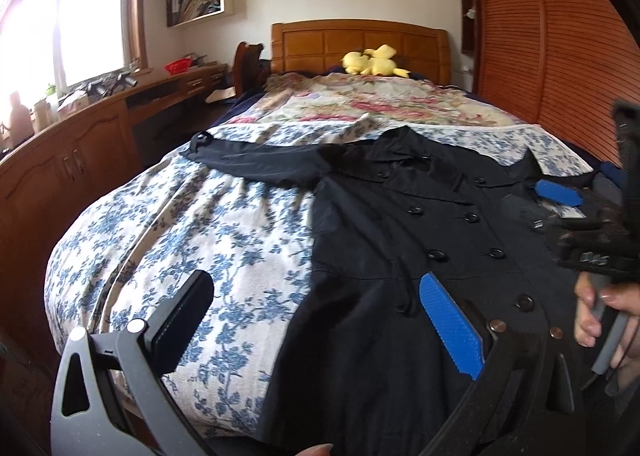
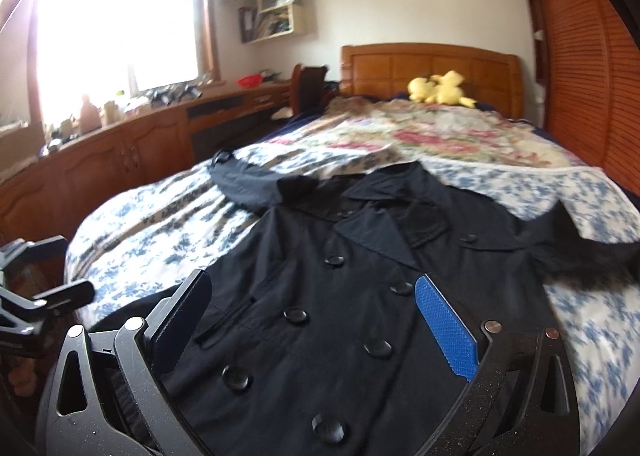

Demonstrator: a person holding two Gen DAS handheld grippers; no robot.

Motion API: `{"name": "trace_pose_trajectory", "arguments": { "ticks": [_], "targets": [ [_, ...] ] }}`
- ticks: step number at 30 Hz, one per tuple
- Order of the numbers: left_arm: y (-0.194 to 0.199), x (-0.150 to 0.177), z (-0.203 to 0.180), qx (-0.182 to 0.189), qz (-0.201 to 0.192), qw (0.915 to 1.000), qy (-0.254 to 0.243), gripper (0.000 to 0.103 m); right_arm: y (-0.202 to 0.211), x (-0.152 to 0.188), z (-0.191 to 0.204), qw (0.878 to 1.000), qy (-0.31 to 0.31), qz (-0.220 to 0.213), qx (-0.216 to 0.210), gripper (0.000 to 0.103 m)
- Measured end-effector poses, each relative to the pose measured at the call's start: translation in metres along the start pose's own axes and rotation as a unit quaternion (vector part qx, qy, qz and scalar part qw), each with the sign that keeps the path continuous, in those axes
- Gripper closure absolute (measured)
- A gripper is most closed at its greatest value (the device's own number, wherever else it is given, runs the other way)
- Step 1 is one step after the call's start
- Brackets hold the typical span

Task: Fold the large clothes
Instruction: 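Move the left tool to the coat sleeve cuff and close on it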

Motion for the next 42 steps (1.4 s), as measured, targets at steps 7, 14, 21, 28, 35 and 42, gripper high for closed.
{"name": "trace_pose_trajectory", "arguments": {
  "ticks": [7,14,21,28,35,42],
  "targets": [
    [-0.027,-0.004,0.037,-0.03,0.016,0.9991,0.026,0.0,-0.074,0.014,0.026,0.998,0.041,0.042,-0.026,0.0],
    [-0.069,-0.011,0.074,-0.034,0.047,0.9981,0.018,0.0,-0.086,0.036,0.024,0.996,0.044,0.066,-0.042,0.0],
    [-0.117,-0.033,0.113,-0.026,0.078,0.9966,0.006,0.0,-0.089,0.04,0.024,0.996,0.045,0.071,-0.038,0.0],
    [-0.165,-0.061,0.148,0.02,0.088,0.995,0.041,0.0,-0.091,0.04,0.022,0.996,0.039,0.073,-0.038,0.0],
    [-0.211,-0.091,0.153,0.053,0.091,0.9923,0.066,0.0,-0.099,0.045,0.024,0.994,0.044,0.092,-0.04,0.0],
    [-0.258,-0.116,0.172,0.071,0.088,0.986,0.122,0.006,-0.099,0.046,0.025,0.994,0.046,0.089,-0.037,0.0]
  ]
}}
Point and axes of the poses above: each gripper's, at about its wrist camera, not at the fingertips, and y roughly against the way its jaws point, z to its left, x to its underside, the point moved 4 cm from there along -y, roughly the way its jaws point, and after that the axes turned 15 degrees about x, right-handed, at the moved point
